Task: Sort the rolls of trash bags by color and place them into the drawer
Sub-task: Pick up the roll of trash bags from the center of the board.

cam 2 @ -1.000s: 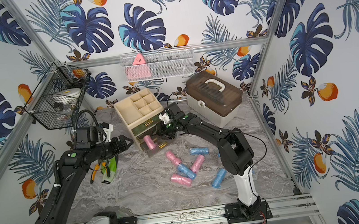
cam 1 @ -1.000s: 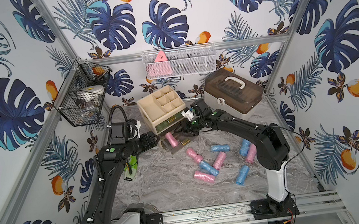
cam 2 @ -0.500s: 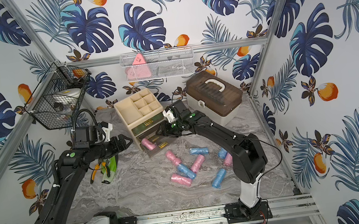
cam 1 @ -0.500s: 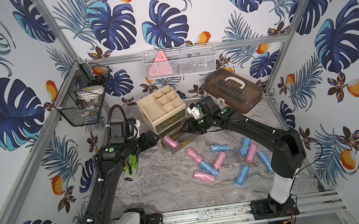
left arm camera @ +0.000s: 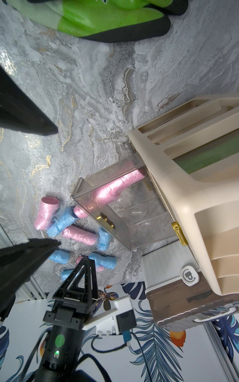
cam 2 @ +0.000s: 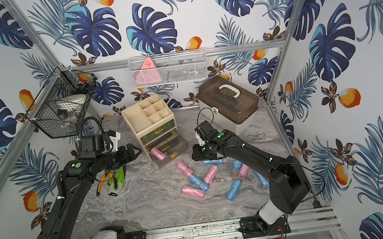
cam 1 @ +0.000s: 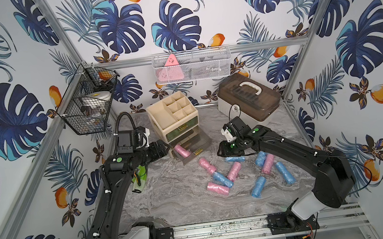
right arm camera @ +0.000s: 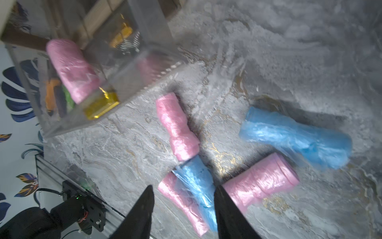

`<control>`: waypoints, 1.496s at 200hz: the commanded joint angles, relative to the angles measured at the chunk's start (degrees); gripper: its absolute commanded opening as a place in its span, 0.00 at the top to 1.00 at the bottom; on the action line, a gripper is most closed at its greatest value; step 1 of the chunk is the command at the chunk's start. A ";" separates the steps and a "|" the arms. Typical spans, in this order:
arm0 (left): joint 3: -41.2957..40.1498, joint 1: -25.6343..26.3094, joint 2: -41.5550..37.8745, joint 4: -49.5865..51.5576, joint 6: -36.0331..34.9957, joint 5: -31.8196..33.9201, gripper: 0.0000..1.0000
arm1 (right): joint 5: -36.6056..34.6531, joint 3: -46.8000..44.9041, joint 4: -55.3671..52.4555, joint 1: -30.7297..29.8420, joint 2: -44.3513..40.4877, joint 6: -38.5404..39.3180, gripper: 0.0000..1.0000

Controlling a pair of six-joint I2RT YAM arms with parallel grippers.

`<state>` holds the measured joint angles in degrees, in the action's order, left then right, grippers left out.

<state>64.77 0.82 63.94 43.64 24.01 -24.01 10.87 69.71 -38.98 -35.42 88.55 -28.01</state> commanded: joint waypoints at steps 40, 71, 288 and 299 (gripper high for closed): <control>-0.62 -0.05 -0.57 -0.59 -0.71 -0.78 0.18 | -3.90 -12.39 -1.67 0.32 -6.05 -2.91 0.48; -1.54 -0.08 -0.62 -1.32 -0.44 -1.19 0.18 | -4.50 -15.62 -0.70 0.42 -6.03 -3.16 0.44; -0.21 -0.13 -0.66 0.36 -1.41 -0.16 0.01 | -5.37 -11.37 1.45 2.12 -1.96 0.22 0.87; -0.18 -0.13 -0.66 0.35 -1.48 -0.08 0.01 | -4.51 -9.55 0.82 2.11 -2.73 1.03 0.87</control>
<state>64.12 0.75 63.31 43.79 23.81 -24.16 6.11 57.23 -35.09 -33.23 87.42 -29.23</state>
